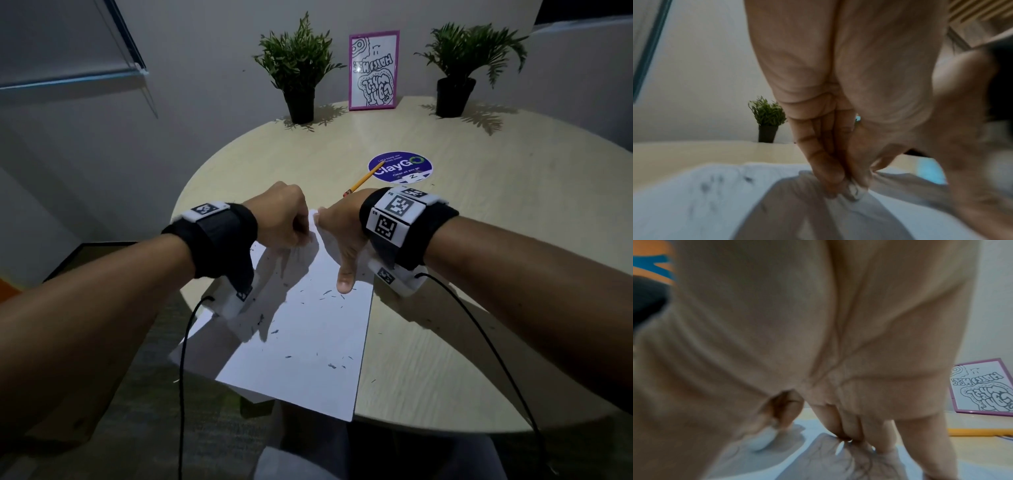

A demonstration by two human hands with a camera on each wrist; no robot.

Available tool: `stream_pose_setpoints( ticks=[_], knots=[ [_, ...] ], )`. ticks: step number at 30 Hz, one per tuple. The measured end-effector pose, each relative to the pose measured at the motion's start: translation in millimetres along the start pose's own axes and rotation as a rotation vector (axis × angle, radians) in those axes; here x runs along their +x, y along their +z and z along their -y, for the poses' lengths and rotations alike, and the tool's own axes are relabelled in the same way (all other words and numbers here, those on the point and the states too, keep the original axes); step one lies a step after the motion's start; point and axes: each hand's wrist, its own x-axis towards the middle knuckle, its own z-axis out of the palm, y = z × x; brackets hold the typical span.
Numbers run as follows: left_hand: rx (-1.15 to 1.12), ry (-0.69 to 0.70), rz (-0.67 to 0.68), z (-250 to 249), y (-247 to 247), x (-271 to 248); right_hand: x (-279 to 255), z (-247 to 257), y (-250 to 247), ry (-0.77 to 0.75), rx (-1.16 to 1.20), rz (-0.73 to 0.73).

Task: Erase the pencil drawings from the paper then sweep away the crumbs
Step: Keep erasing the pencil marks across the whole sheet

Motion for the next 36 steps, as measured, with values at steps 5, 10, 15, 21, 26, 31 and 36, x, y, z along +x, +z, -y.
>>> stream_pose_setpoints(
  ticks=[5, 10, 15, 21, 26, 31, 36],
  knots=[
    [-0.065, 0.058, 0.026, -7, 12, -14, 7, 1, -2, -0.018, -0.040, 0.015],
    [0.013, -0.113, -0.064, 17, 4, 2, 4, 2, -4, 0.019, -0.093, 0.068],
    [-0.128, 0.036, 0.029, 5, 6, -15, 5, -1, -4, 0.010, -0.101, 0.064],
    [-0.048, 0.048, -0.015, 4, 15, -8, 5, 0, -2, 0.029, -0.101, 0.093],
    [-0.020, -0.069, -0.047, 12, 5, 5, 7, -3, 0, 0.061, -0.093, 0.065],
    [-0.078, 0.125, 0.045, -8, 11, -19, 6, -5, -2, 0.036, -0.085, 0.054],
    [-0.071, 0.052, 0.006, 0, 14, -8, 9, -3, 0, 0.030, -0.113, 0.046]
  ],
)
